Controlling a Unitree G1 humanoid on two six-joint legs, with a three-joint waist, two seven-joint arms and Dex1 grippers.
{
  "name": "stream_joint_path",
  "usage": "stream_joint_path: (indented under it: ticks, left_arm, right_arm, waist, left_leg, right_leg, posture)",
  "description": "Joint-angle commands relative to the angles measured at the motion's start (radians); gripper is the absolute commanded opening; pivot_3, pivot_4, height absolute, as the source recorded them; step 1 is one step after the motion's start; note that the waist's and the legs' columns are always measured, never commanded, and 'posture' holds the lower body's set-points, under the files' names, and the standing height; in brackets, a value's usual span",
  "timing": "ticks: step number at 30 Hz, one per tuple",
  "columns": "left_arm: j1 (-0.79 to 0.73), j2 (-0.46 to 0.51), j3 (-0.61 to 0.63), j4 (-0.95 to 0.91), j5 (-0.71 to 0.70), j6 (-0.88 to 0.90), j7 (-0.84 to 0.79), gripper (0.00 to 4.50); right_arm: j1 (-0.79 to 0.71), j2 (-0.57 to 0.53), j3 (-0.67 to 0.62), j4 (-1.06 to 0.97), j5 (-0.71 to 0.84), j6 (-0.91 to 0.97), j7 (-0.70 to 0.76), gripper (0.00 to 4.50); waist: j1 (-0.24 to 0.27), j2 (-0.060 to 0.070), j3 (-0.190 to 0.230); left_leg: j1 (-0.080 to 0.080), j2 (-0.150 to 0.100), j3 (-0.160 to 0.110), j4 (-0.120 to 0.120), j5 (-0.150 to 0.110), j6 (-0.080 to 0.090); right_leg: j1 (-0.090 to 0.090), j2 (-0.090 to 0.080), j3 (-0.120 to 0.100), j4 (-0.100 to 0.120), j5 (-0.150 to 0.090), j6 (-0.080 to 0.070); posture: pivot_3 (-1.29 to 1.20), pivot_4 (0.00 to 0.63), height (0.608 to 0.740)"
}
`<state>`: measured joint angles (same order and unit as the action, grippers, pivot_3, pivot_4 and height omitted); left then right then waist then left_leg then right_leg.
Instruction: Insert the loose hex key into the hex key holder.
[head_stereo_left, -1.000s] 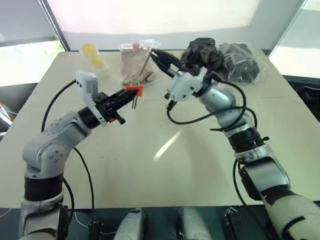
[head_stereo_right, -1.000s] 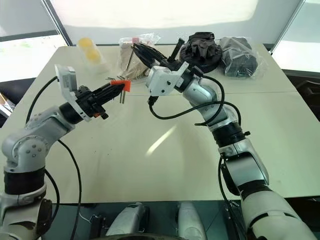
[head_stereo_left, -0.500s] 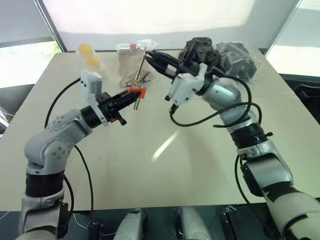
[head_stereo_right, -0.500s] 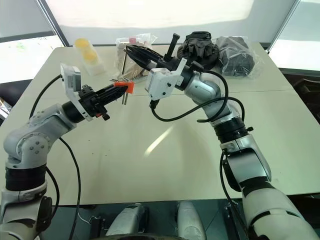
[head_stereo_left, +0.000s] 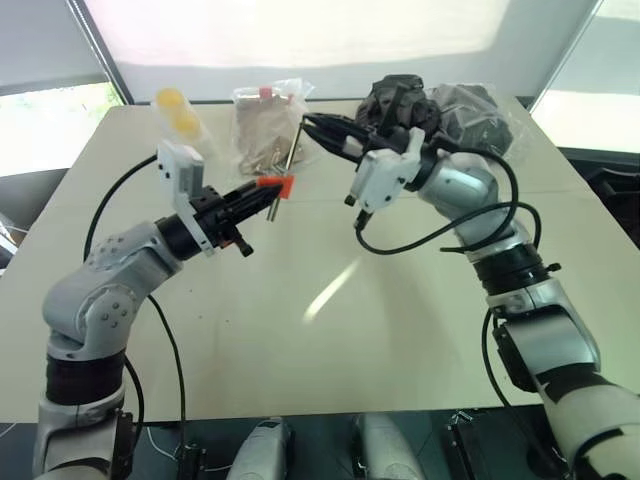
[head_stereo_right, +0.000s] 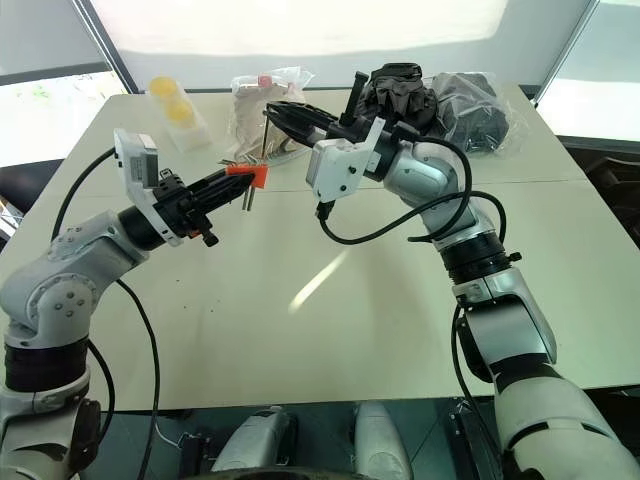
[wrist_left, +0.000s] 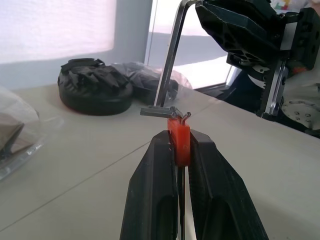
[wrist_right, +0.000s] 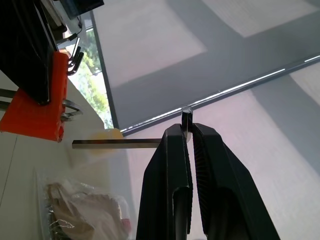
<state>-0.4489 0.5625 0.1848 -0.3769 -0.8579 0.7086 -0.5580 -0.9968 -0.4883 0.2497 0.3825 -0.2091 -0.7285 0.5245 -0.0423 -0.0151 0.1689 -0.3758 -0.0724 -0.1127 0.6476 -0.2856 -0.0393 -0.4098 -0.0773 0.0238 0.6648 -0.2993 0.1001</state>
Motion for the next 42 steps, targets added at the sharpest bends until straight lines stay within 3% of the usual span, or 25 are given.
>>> stream_joint_path:
  ticks: [1,42]
  left_arm:
    - [0.002,0.001,0.027,-0.029,0.007,-0.031,-0.002,0.00]
    - [-0.027,-0.034,0.022,-0.026,-0.005,-0.037,0.026,0.00]
  right_arm:
    - [-0.034,-0.011,-0.046,-0.037,0.042,-0.003,0.008,0.03]
    - [0.033,0.016,-0.038,-0.145,0.075,0.084,0.077,0.03]
  waist:
    - [0.000,0.000,0.000]
    - [0.001,0.000,0.000]
  left_leg:
    - [0.000,0.000,0.000,0.000,0.000,0.000]
    - [0.000,0.000,0.000,0.000,0.000,0.000]
  right_leg:
    - [0.000,0.000,0.000,0.000,0.000,0.000]
    - [0.000,0.000,0.000,0.000,0.000,0.000]
  posture:
    - [0.00,0.150,0.740]
    - [0.00,0.150,0.740]
